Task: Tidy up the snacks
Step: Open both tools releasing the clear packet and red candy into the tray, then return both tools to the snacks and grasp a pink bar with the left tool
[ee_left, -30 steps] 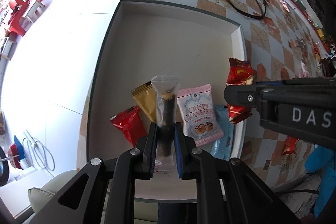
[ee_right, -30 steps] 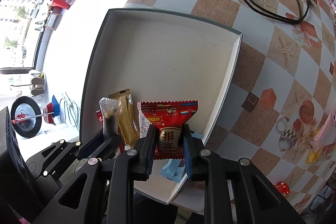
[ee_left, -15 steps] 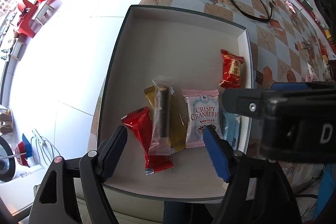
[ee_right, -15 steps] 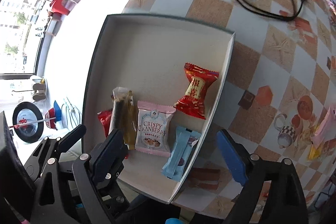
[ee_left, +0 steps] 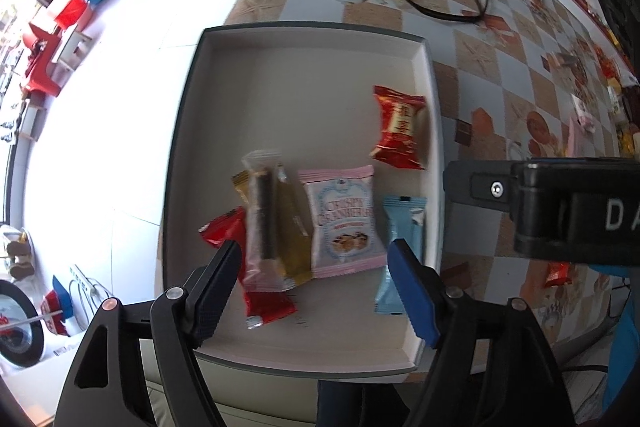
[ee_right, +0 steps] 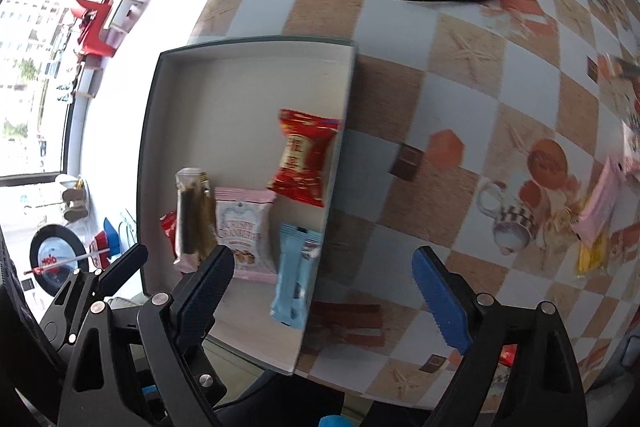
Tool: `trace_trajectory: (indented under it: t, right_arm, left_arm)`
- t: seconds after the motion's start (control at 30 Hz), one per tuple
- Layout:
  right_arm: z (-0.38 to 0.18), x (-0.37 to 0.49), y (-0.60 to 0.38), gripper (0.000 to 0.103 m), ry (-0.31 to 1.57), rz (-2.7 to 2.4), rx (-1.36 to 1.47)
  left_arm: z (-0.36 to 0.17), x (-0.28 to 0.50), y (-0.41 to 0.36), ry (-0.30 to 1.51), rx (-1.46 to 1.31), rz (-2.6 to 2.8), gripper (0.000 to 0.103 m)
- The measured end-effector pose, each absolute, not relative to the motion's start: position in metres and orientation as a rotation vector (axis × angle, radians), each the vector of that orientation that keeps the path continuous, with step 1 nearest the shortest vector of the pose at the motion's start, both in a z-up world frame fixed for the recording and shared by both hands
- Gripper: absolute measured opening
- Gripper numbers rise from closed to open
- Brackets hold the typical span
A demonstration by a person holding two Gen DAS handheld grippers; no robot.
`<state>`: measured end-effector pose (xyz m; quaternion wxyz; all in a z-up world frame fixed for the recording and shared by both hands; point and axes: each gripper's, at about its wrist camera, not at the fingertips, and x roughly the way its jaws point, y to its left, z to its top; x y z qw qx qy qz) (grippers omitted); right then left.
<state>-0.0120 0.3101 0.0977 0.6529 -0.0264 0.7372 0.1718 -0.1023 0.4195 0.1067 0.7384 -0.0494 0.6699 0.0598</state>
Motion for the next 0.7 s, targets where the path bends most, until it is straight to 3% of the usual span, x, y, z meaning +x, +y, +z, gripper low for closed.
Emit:
trace_trajectory:
  t: [0.7]
  right_arm:
    - [0.073,-0.029,0.133,0.092,1.736,0.065,0.108]
  left_arm:
    - [0.095,-0.078,0.309,1.523,0.047,-0.069,0.079]
